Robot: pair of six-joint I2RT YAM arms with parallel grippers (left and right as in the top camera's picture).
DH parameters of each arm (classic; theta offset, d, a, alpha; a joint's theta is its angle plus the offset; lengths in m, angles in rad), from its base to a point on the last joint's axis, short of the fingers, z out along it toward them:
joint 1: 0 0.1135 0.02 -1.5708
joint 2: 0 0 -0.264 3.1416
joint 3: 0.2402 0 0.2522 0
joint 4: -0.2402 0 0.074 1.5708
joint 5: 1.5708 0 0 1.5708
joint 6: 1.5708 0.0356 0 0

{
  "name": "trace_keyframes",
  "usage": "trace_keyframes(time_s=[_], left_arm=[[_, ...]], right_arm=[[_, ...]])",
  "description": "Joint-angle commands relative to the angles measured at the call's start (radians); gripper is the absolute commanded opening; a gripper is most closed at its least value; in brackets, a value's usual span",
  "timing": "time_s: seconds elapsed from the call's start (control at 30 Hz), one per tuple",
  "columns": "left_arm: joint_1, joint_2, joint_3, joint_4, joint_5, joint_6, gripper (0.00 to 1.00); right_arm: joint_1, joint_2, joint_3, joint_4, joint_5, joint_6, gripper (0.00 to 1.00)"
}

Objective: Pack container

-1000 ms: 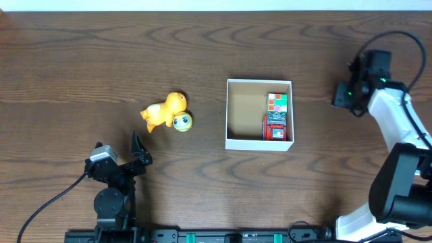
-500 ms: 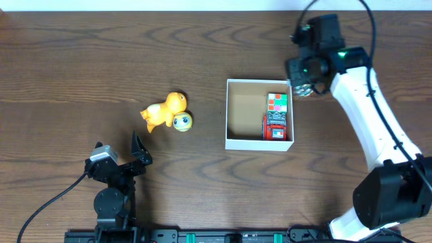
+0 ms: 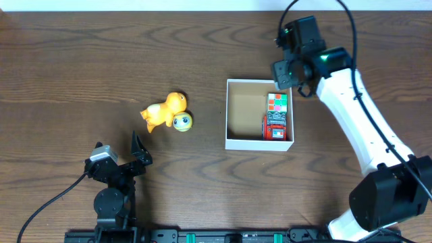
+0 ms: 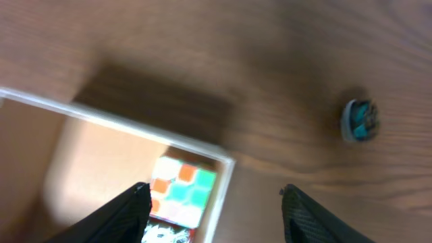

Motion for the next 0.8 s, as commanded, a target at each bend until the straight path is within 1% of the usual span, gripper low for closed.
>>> trace_keyframes(time_s=[0.0, 0.13, 0.3, 0.47, 0.53, 0.77], left_arm=[[0.005, -0.006, -0.021, -0.035, -0.002, 0.017, 0.98], [0.005, -0.006, -0.021, -0.035, -0.001, 0.017, 0.98], [0.005, -0.006, -0.021, -0.035, -0.002, 0.017, 0.98], [0.005, -0.006, -0.021, -0.035, -0.002, 0.017, 0.98], [0.005, -0.006, -0.021, -0.035, -0.002, 0.017, 0.98], [0.005, -0.006, -0.021, -0.035, -0.002, 0.017, 0.98]], right_arm=[[-0.065, 0.008, 0.026, 0.024, 0.042, 0.029, 0.68], [-0.142, 0.009, 0.026, 0.070, 0.042, 0.029, 0.71], [-0.218, 0.018, 0.023, 0.139, 0.041, 0.029, 0.78], [-0.274, 0.084, 0.023, 0.172, 0.018, 0.029, 0.91], [-0.290, 0.132, 0.023, 0.186, -0.005, 0.029, 0.99], [-0.304, 0.296, 0.023, 0.307, -0.008, 0.016, 0.99]])
